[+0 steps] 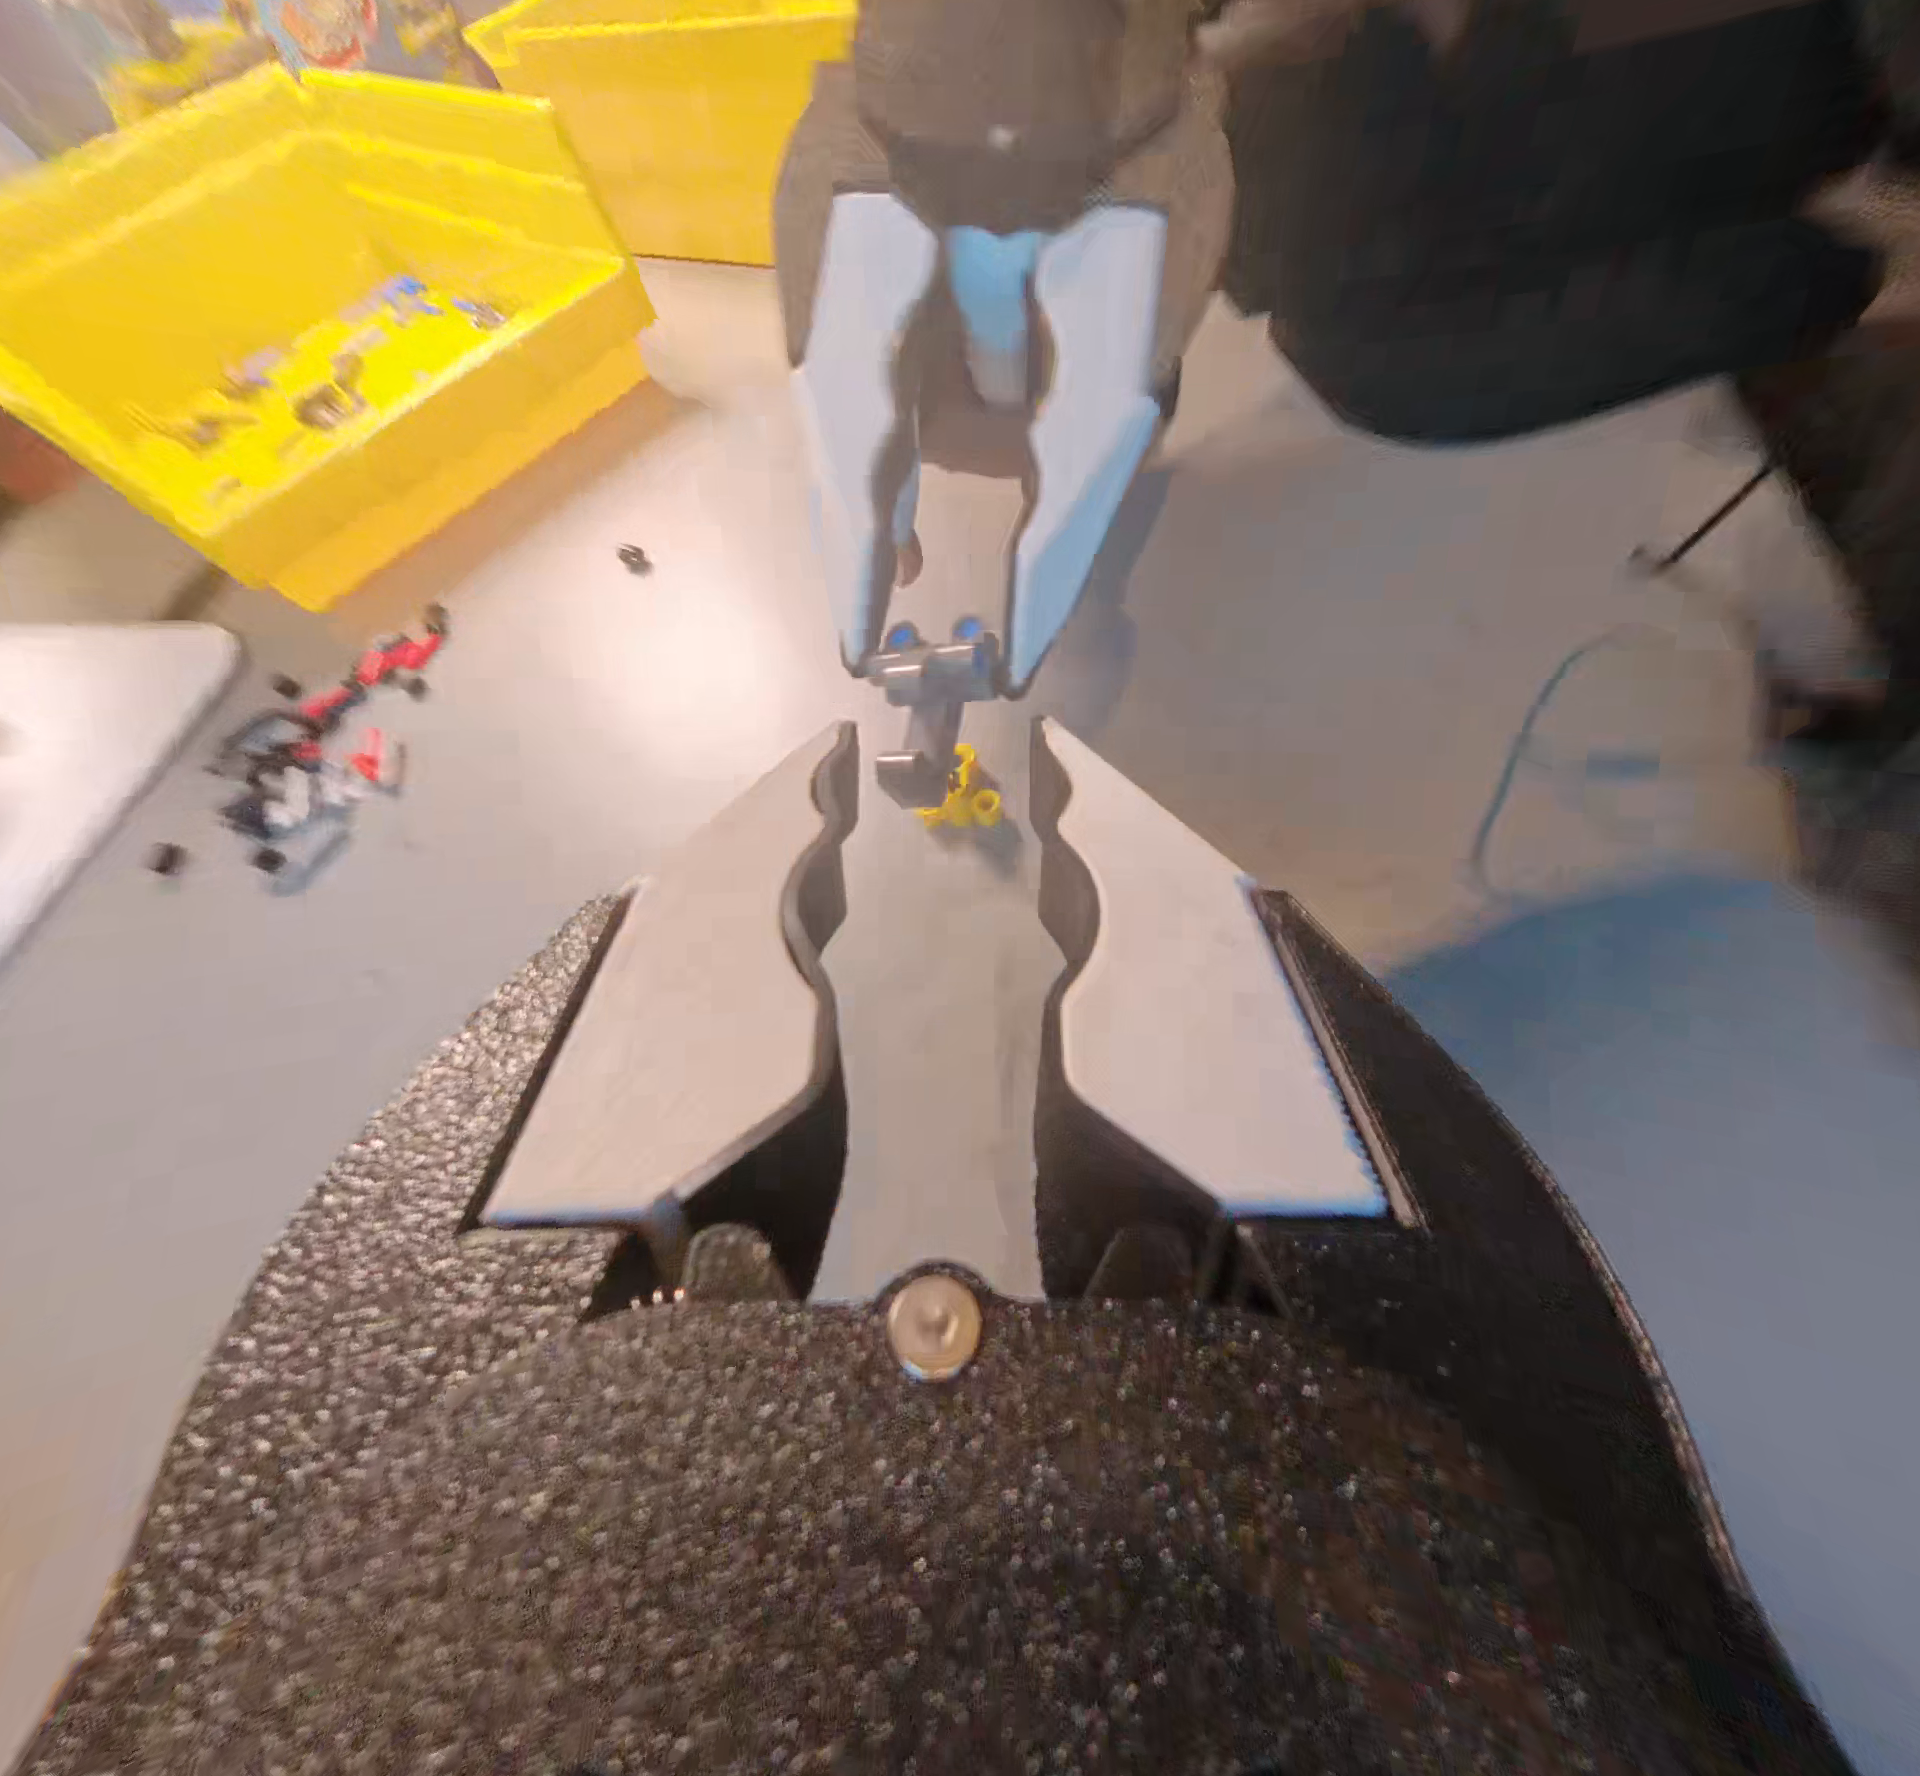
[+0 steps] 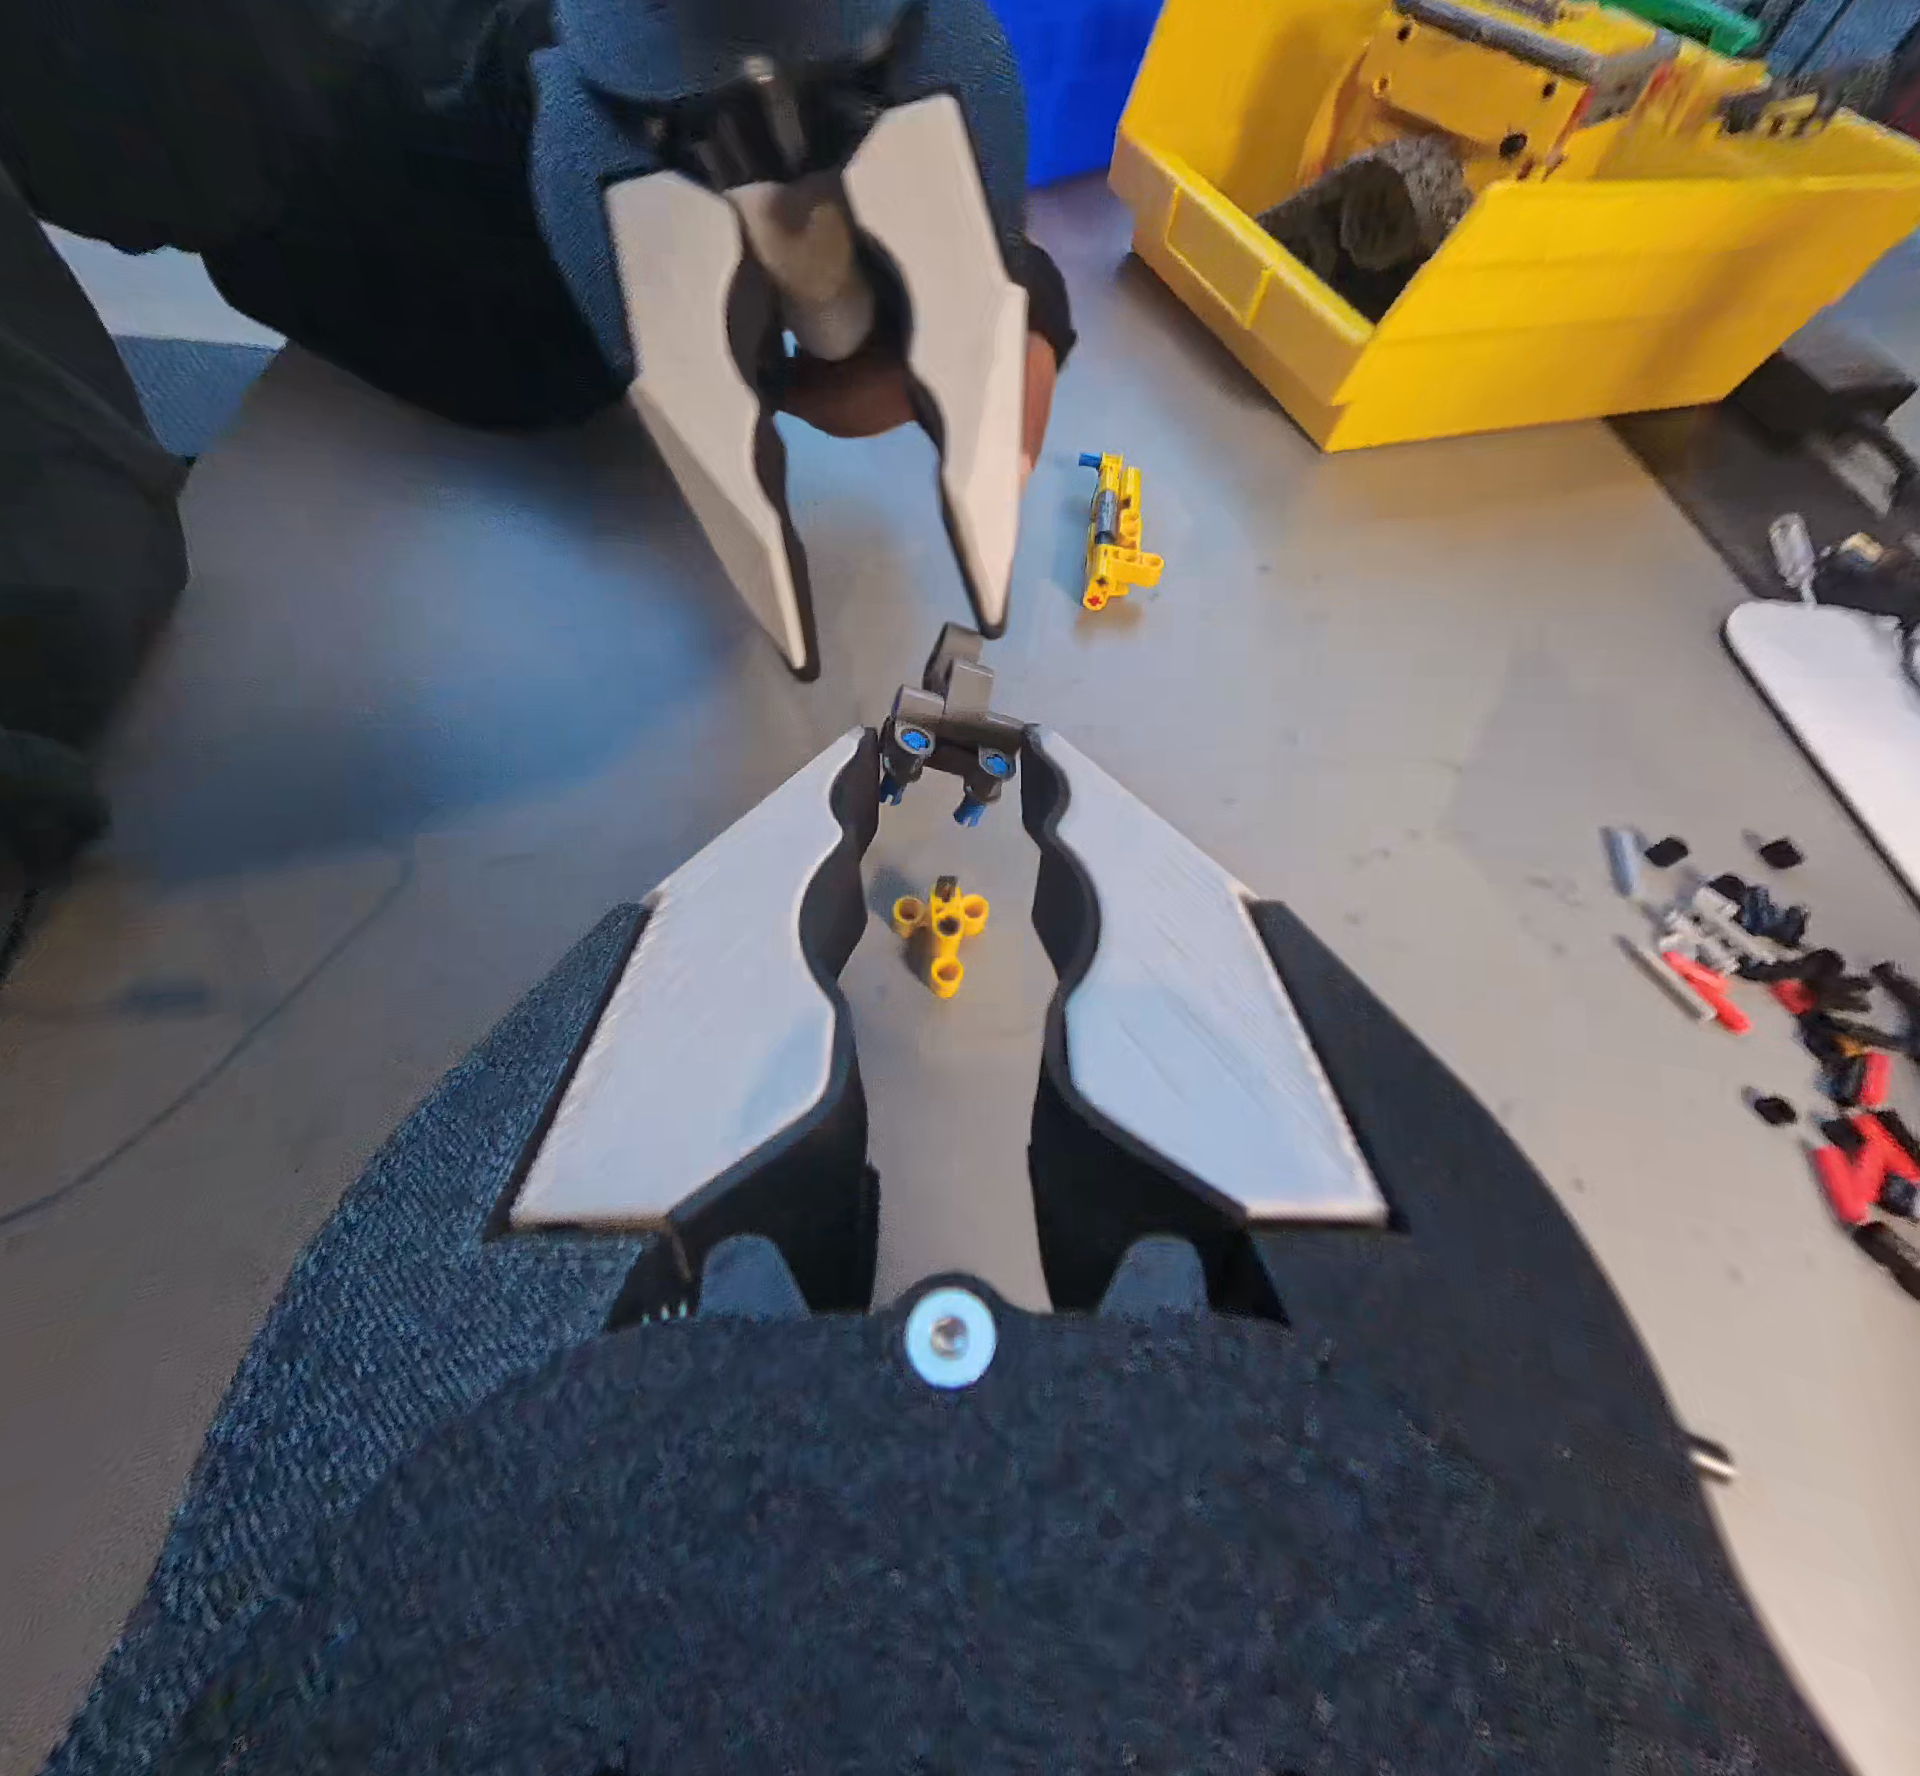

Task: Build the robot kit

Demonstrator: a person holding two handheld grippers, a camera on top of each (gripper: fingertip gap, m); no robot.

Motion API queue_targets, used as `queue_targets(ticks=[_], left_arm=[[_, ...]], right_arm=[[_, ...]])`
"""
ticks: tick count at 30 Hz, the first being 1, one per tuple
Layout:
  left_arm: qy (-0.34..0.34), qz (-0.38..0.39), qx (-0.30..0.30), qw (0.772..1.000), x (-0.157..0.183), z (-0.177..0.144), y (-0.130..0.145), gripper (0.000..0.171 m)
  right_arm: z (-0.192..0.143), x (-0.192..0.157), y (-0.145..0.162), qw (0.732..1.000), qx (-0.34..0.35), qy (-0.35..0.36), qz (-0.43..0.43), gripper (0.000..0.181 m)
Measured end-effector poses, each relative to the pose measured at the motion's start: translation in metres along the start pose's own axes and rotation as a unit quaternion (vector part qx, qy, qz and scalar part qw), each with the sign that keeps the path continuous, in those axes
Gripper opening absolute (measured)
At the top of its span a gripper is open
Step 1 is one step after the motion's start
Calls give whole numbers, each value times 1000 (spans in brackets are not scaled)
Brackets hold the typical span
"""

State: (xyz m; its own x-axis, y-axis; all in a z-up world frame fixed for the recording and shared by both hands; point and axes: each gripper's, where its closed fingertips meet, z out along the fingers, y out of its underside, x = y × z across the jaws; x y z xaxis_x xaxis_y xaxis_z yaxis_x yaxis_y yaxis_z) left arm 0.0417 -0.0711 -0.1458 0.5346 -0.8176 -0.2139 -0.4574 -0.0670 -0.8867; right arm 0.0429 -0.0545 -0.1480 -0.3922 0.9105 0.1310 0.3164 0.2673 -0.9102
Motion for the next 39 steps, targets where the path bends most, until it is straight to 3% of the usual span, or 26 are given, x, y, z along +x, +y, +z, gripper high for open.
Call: queue_targets(ticks=[3,5,10,17,23,28,39], left_arm=[[49,-82,13,995,3,1,1,25],[46,-73,27,996,4,1,-4,10],[50,-70,6,996,5,4,3,8],[47,-77,-51,995,2,15,28,7],[62,-82,-68,992,0,23,34,6],[77,-74,-74,992,4,24,36,7],[105,-60,-100,988,14,24,44,7]], right_arm=[[2,-9,-9,998,30,1,-51,27],[2,-13,-13,997,37,1,-74,27],[4,-13,-7,994,21,9,-103,27],[3,-2,44,993,-112,-16,-24,34],[10,-6,65,980,-193,-42,-3,26],[12,-11,63,980,-194,-49,-11,8],[15,-19,60,980,-190,-54,-28,8]])
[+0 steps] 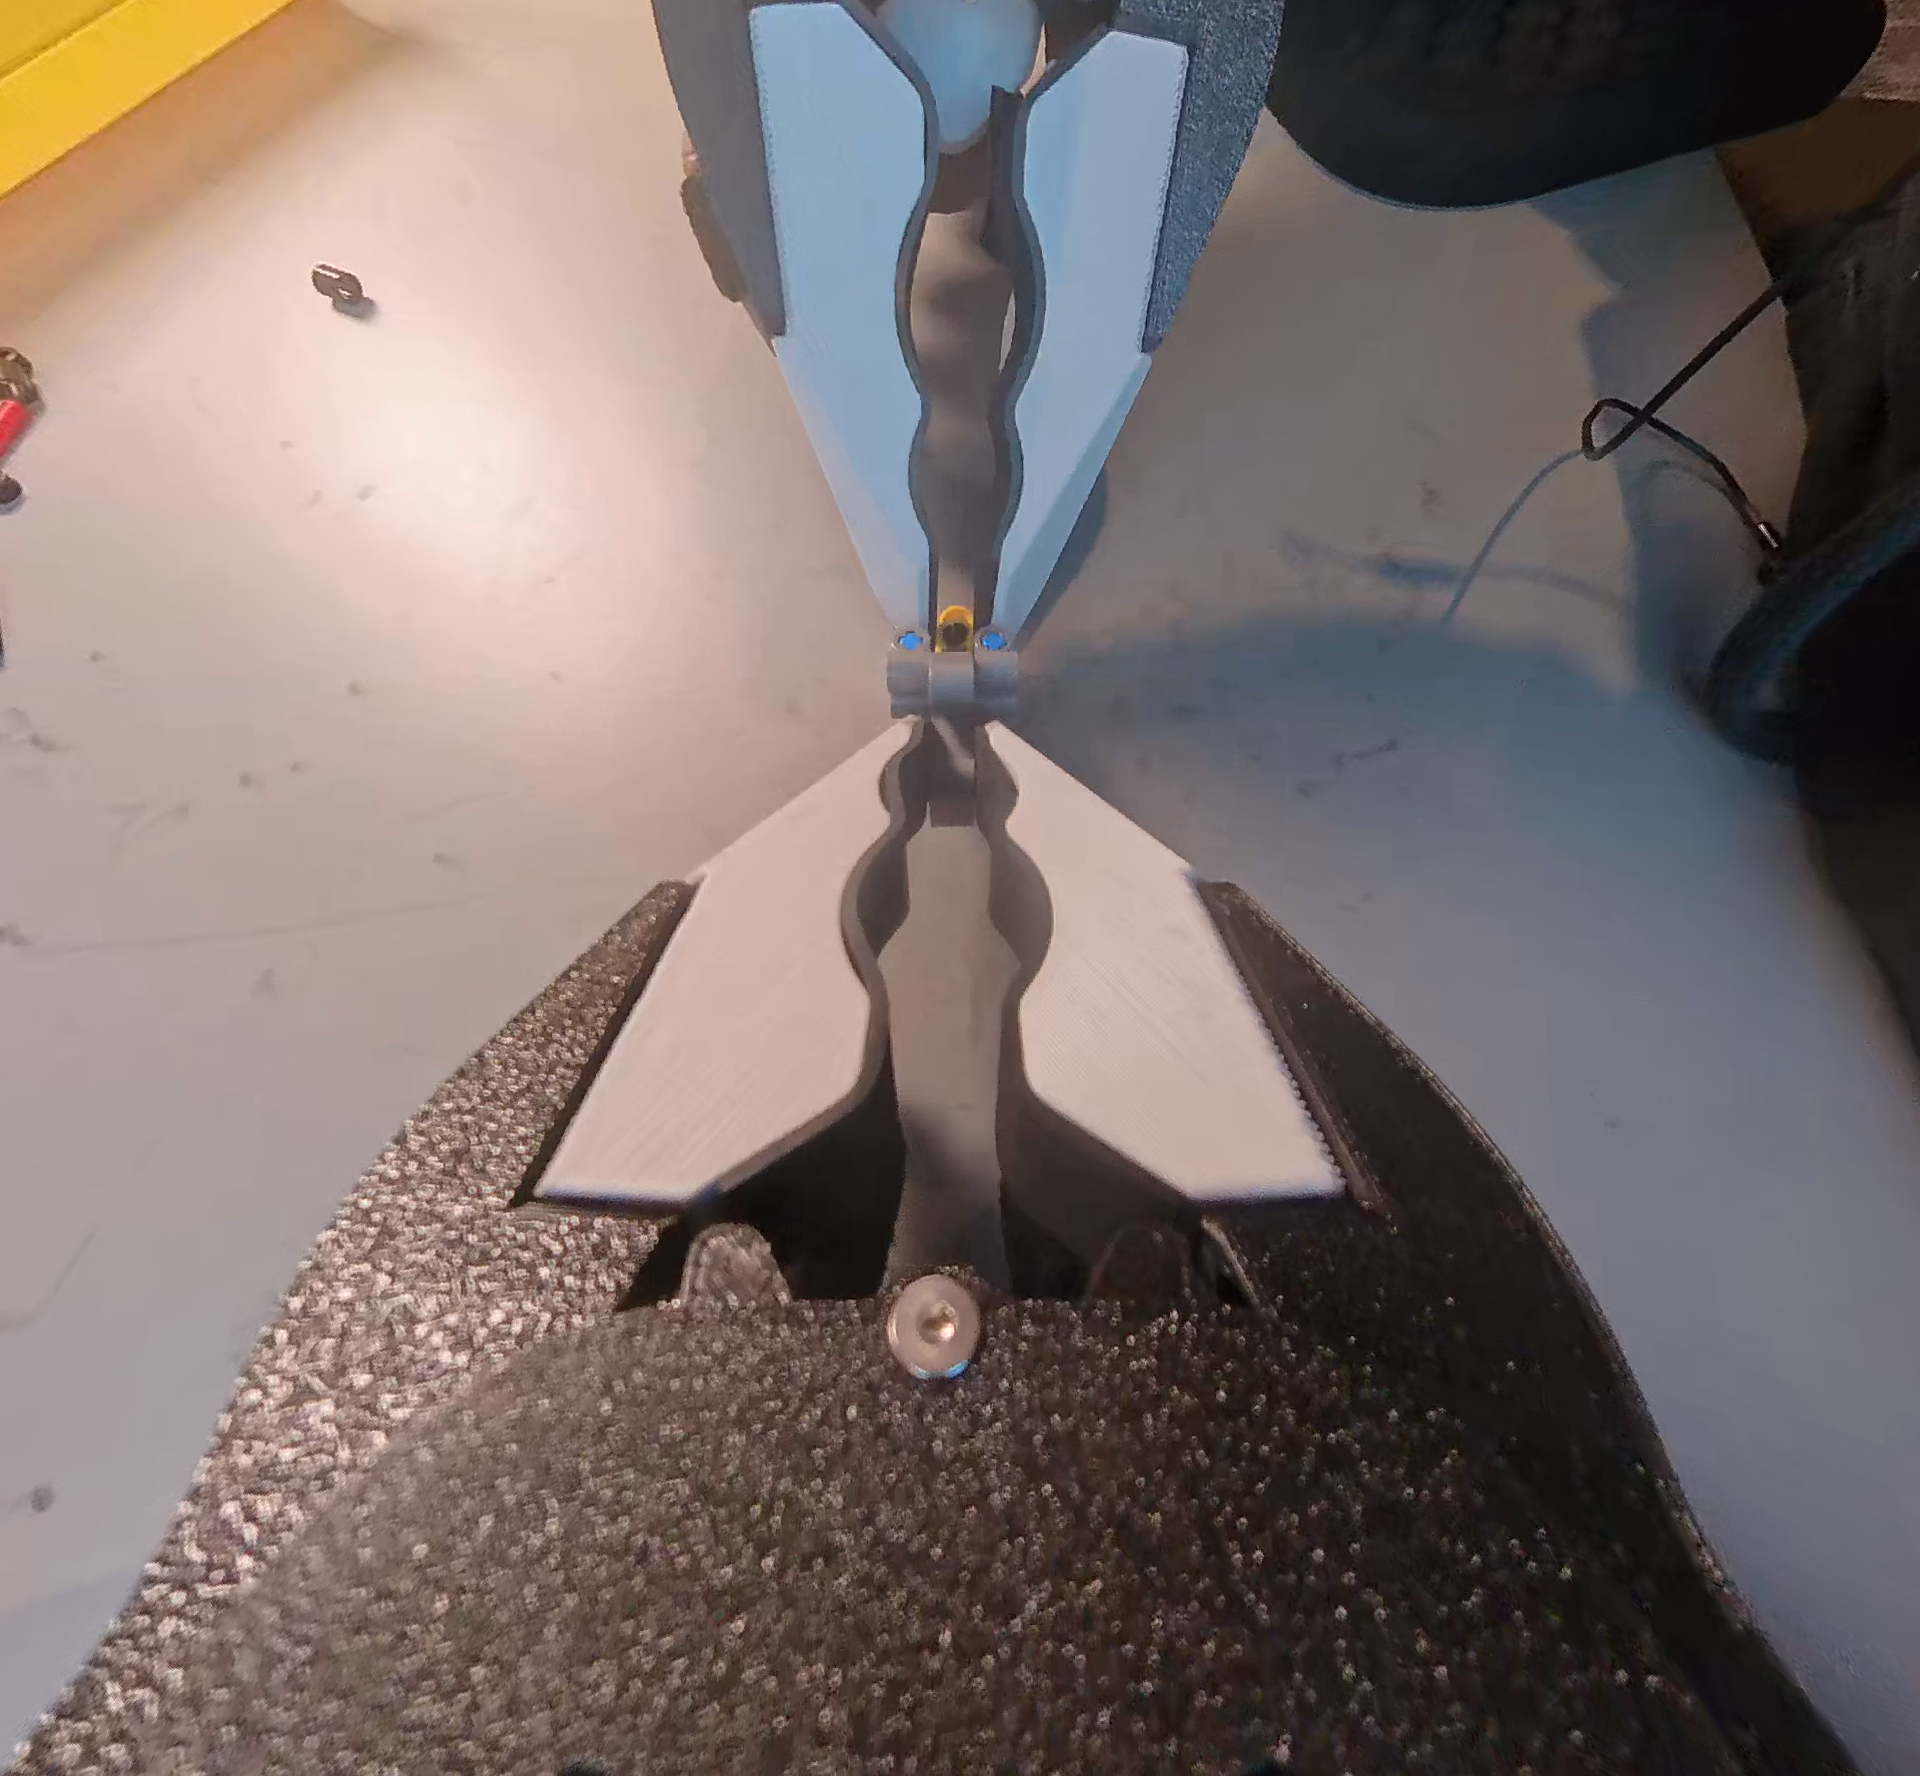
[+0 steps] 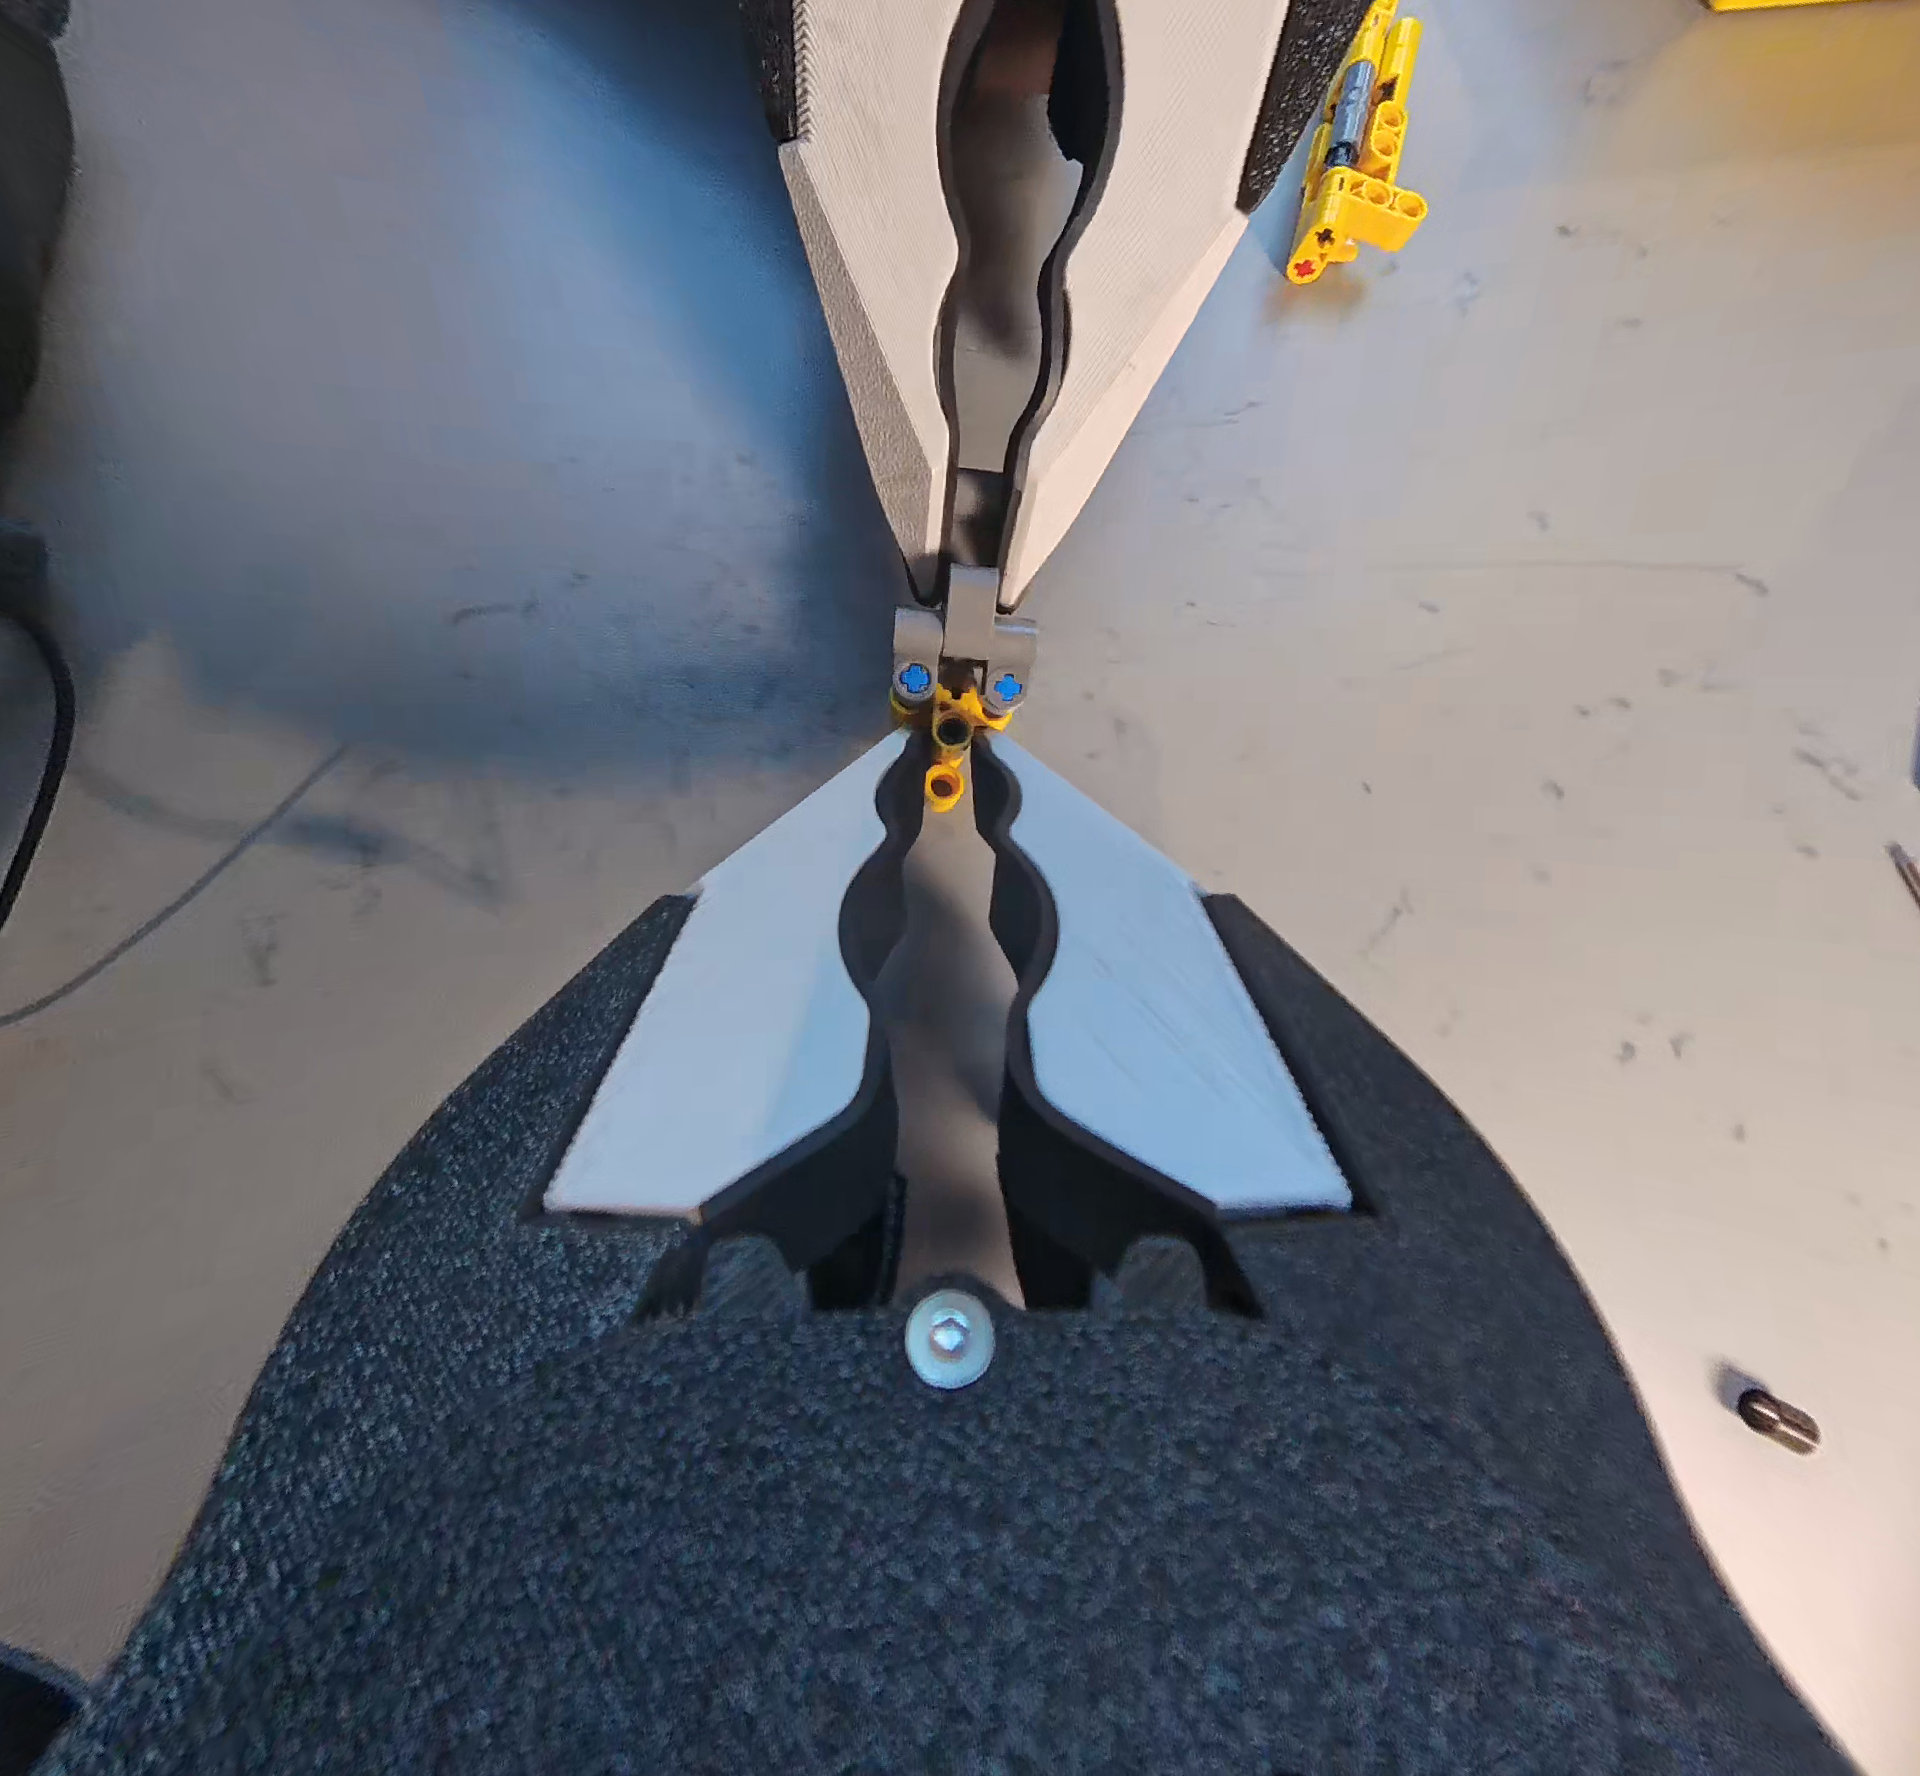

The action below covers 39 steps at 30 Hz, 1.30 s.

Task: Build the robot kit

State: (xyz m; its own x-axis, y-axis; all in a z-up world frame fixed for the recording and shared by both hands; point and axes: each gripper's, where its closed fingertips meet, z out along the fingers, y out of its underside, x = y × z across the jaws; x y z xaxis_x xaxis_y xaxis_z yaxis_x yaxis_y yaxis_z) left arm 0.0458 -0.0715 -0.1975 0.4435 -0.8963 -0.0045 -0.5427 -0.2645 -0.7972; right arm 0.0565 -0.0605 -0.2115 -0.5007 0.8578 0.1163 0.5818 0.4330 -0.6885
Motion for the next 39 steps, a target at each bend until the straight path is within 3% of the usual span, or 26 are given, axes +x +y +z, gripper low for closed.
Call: queue_targets(ticks=[10,13,20,35,39], left_arm=[[0,2,-22,1000,-1,4,3,7],[-6,9,-30,999,-2,4,3,7],[-12,15,-44,999,-4,4,3,7],[0,-2,-74,997,-5,11,8,6],[7,-21,-55,998,-5,10,4,7]], right_arm=[[0,1,1,1000,-5,5,-6,9],[-2,-1,2,1000,-5,-2,-4,19],[-15,5,-21,997,59,-8,43,25],[-5,6,-17,995,12,-14,101,22],[-9,7,-15,991,38,-24,126,22]])
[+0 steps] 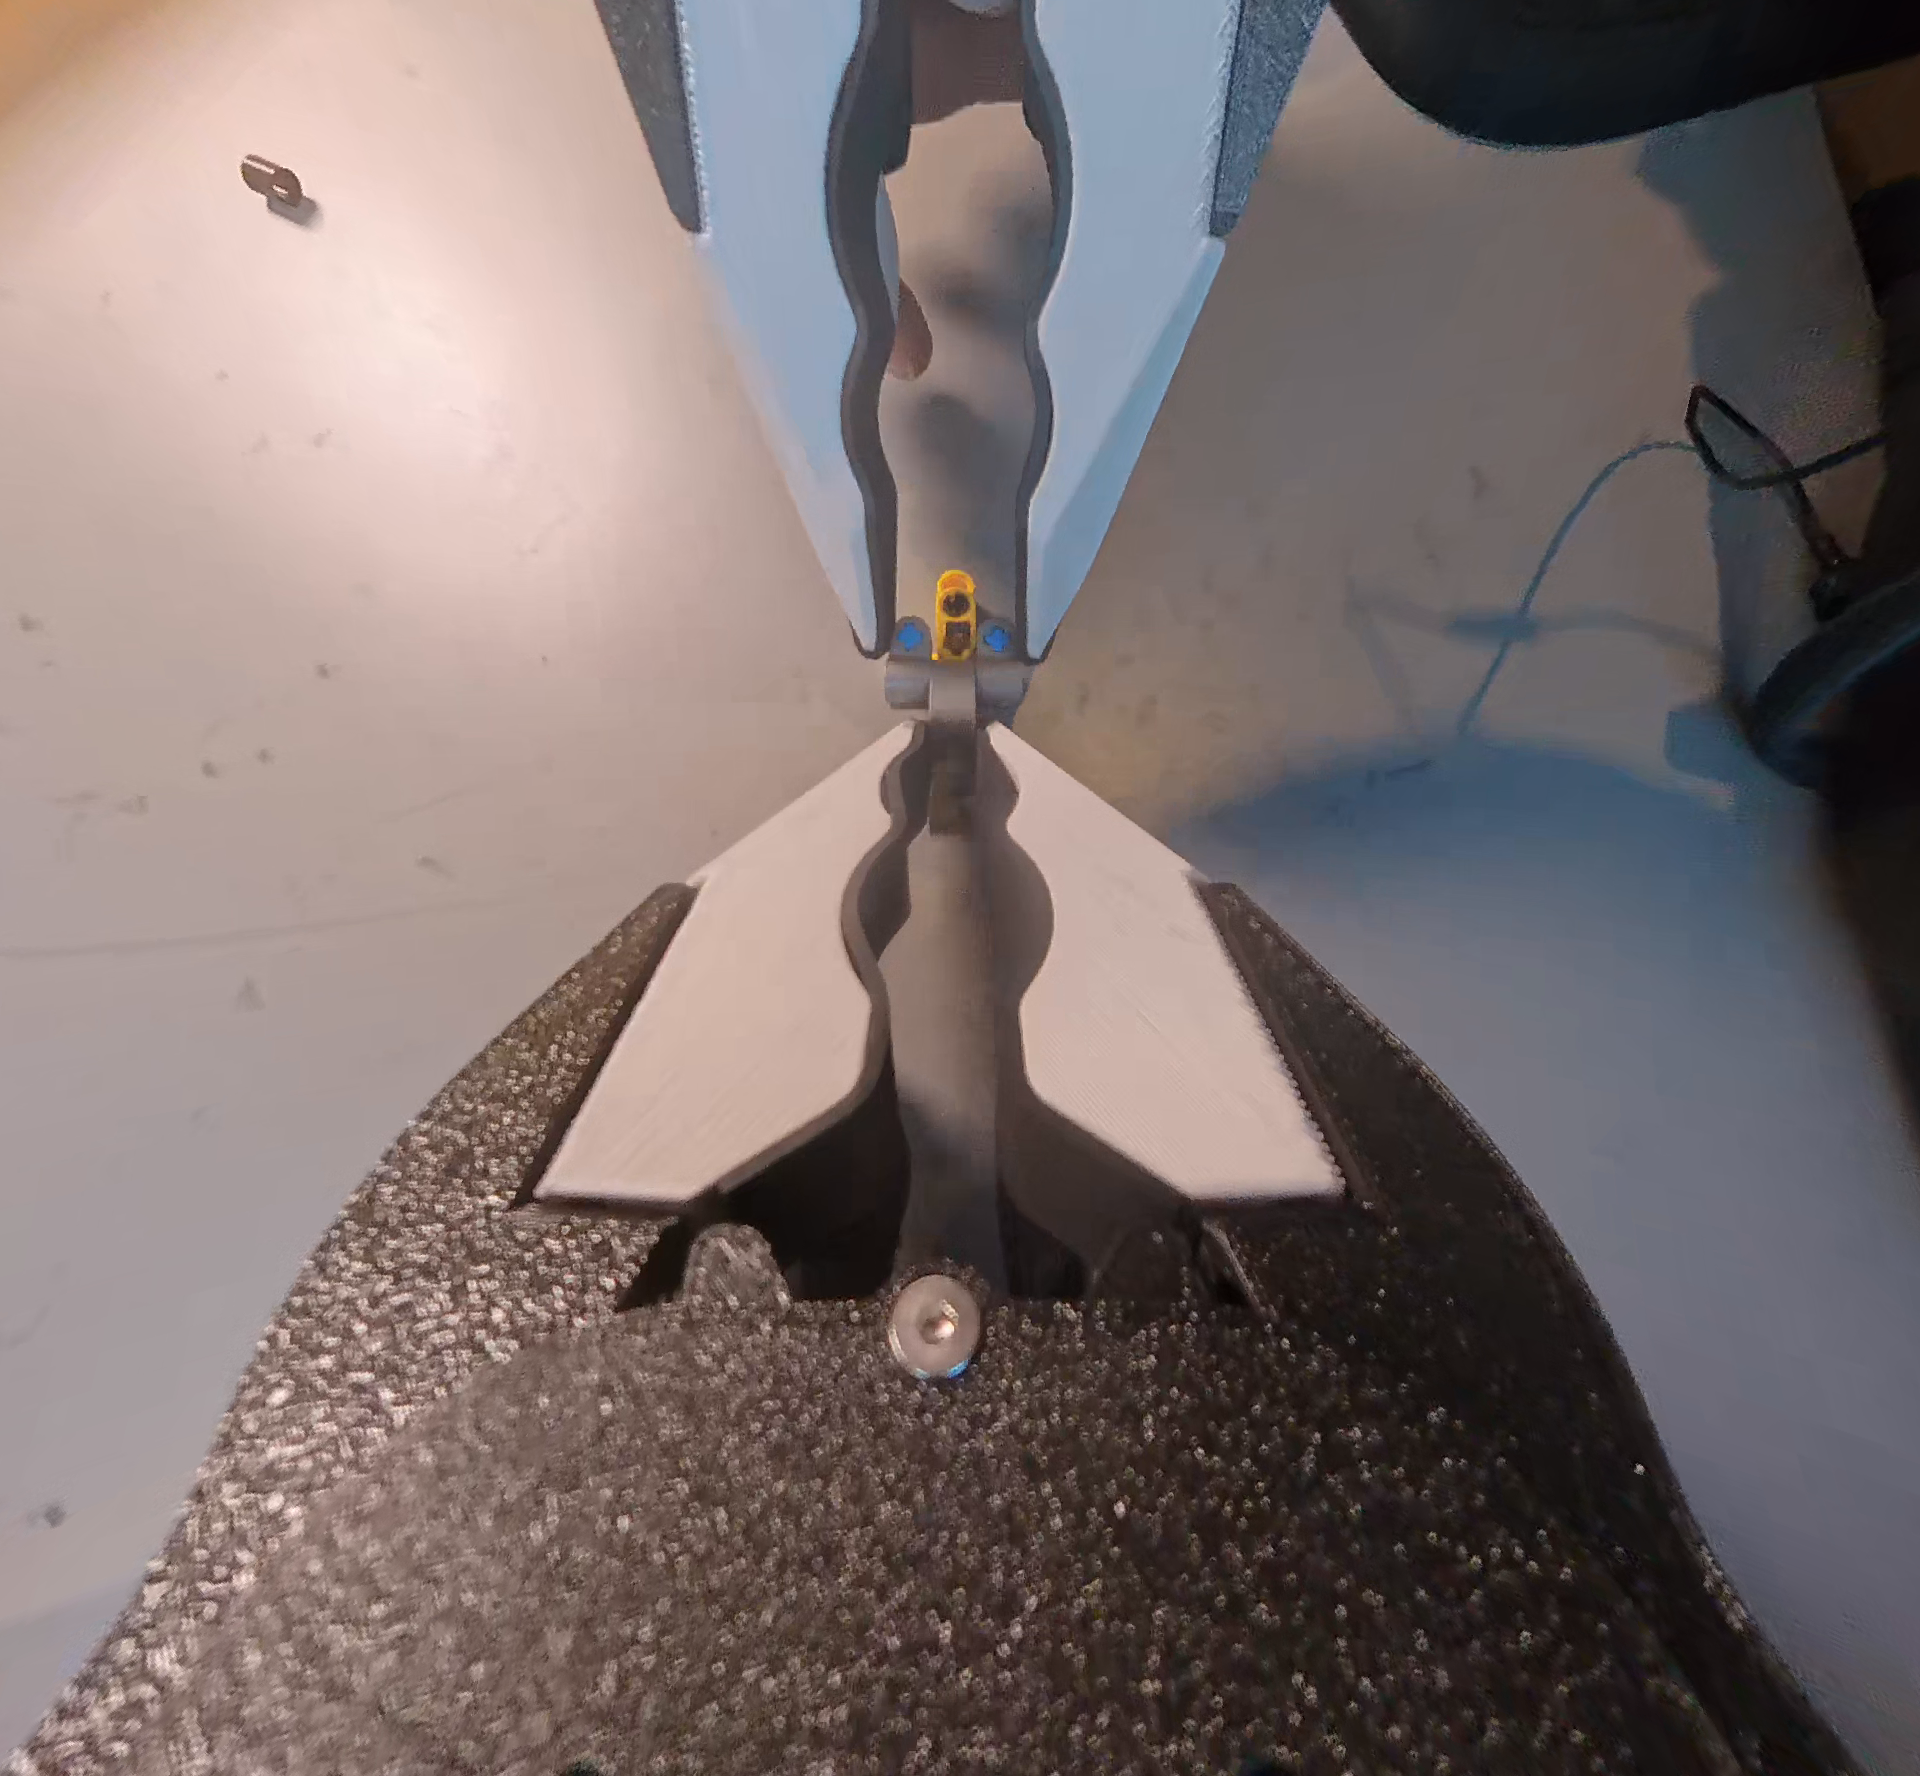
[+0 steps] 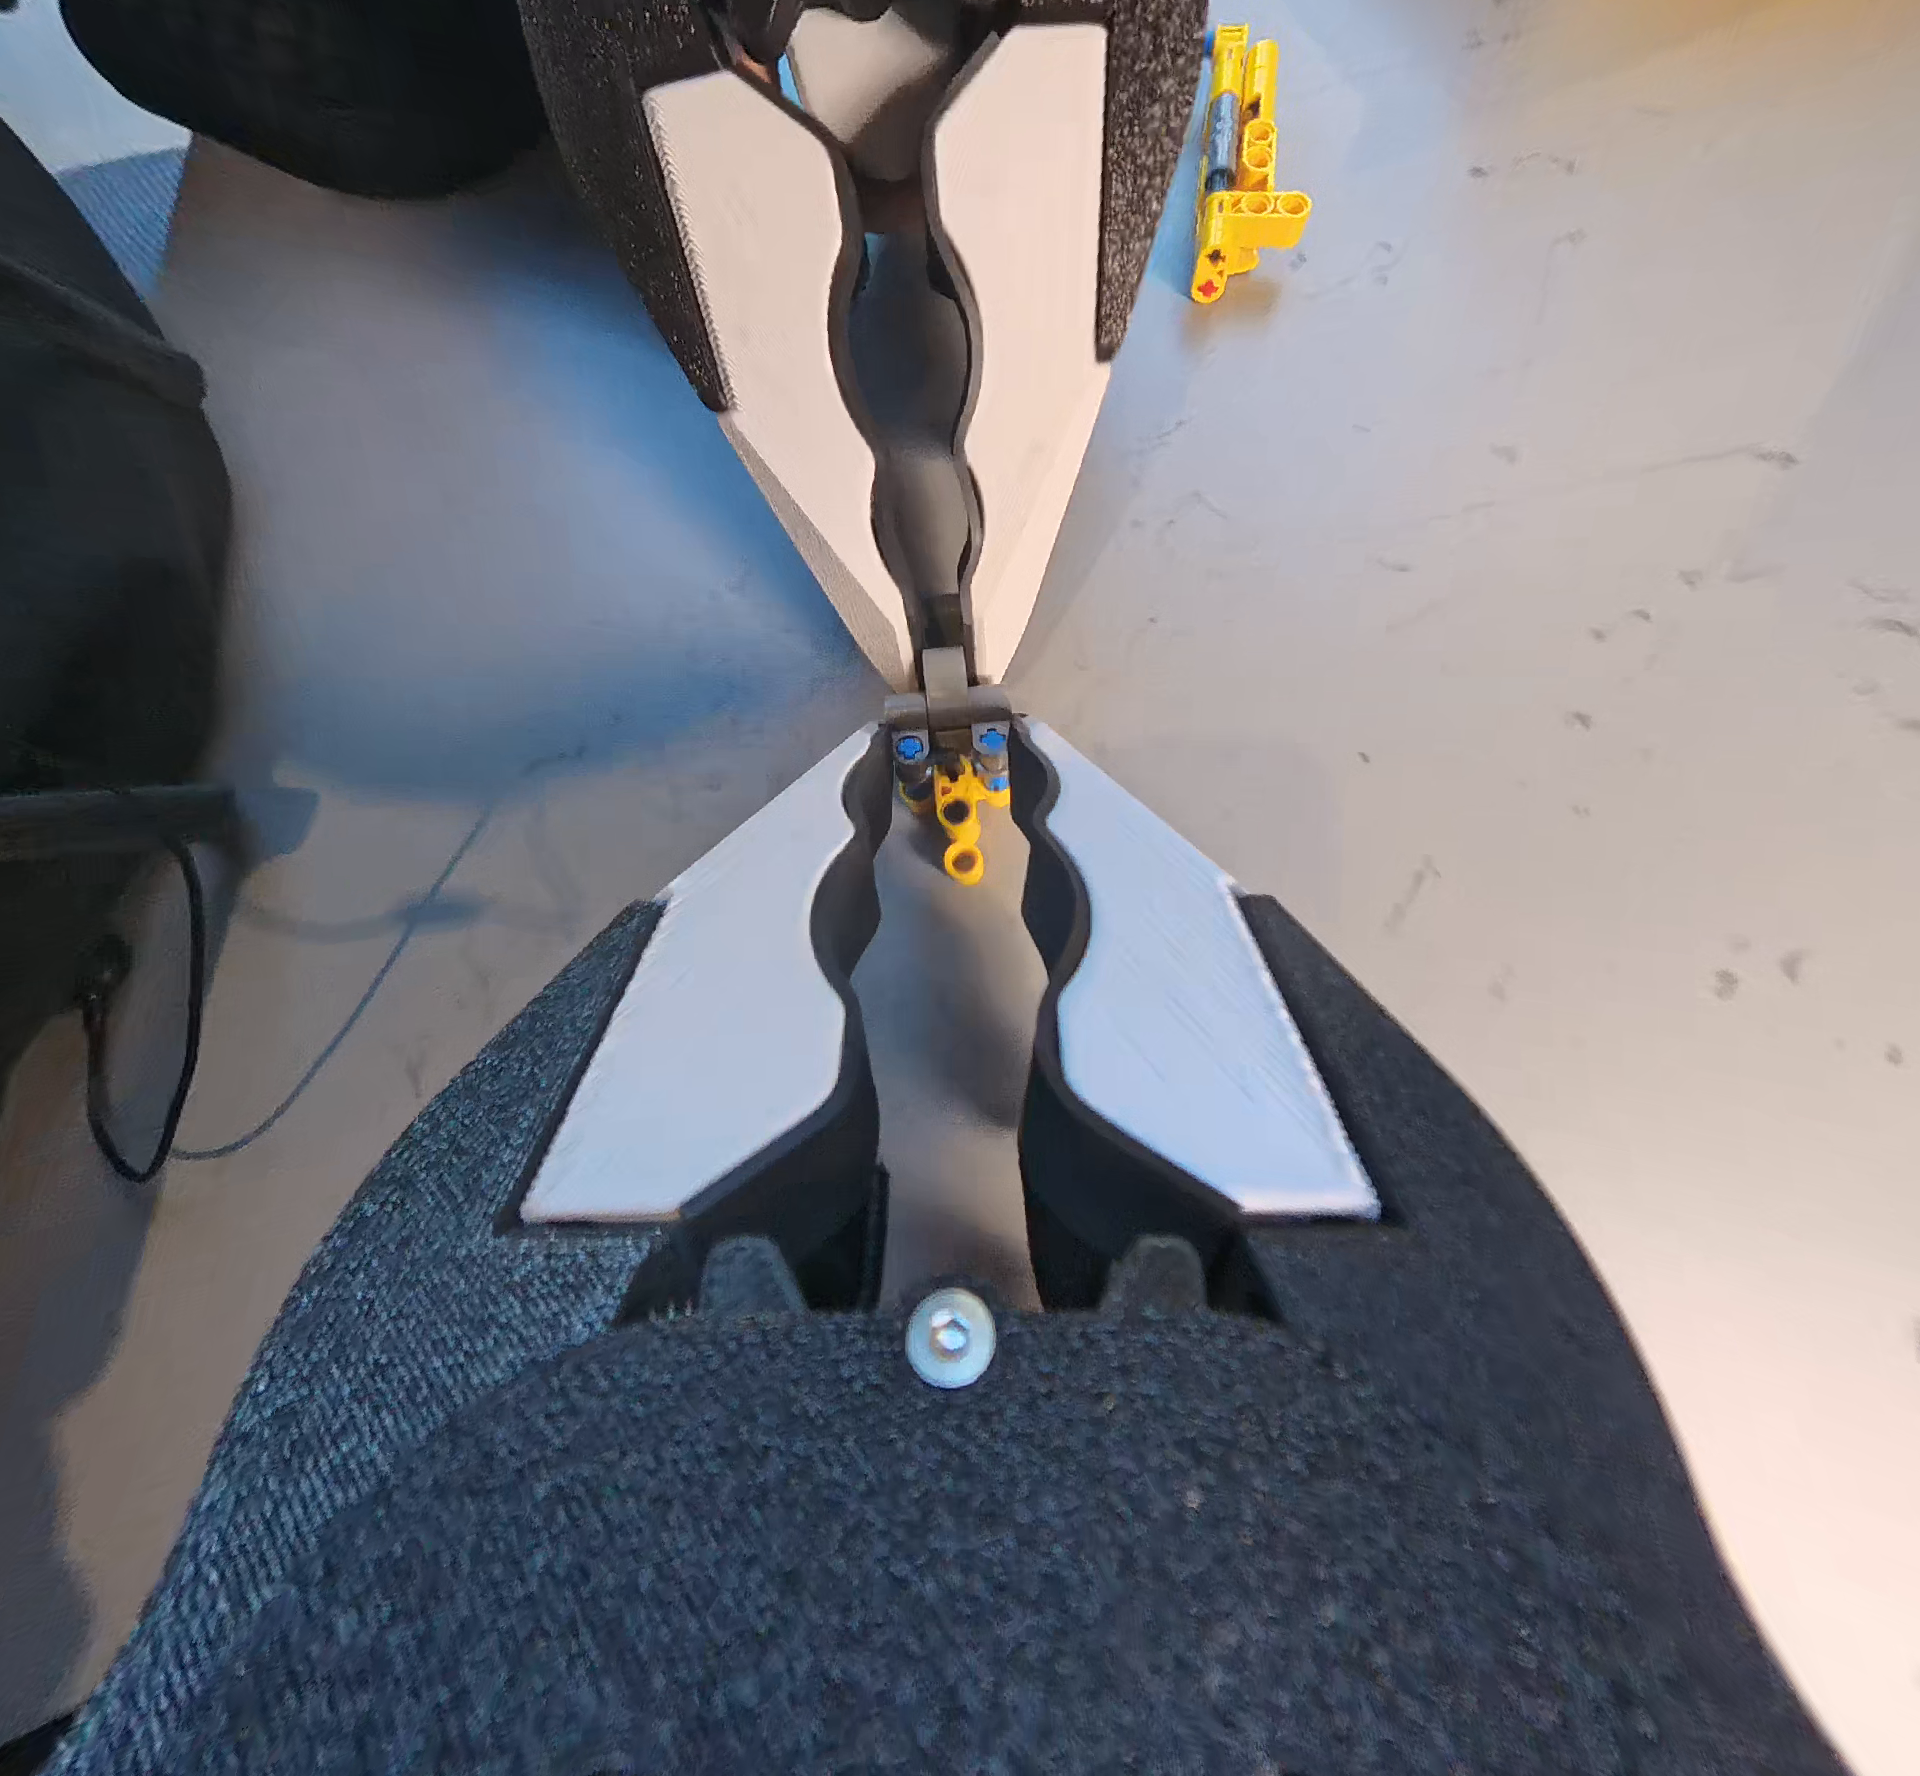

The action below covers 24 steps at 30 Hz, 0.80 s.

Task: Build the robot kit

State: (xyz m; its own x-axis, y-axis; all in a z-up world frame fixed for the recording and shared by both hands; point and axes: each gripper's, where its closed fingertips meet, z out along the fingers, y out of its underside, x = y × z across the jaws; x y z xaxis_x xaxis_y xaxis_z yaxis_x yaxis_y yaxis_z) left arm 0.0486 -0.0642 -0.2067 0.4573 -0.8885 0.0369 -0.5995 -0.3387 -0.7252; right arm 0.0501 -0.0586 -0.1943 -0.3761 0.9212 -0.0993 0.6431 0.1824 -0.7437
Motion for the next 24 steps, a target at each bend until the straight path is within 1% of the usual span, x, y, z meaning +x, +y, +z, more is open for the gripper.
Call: queue_targets(ticks=[4,11,18,24], left_arm=[[4,-7,11,1000,0,-2,-4,7],[-6,-7,9,1000,-1,-1,-6,6],[-17,-12,-9,1000,-2,-1,-7,7],[-6,-49,1,999,-2,0,-7,6]], right_arm=[[-3,0,2,1000,8,-7,7,22],[-4,1,3,1000,5,-9,8,23],[-5,2,4,1000,4,-12,20,22],[-4,2,5,999,2,-16,31,22]])
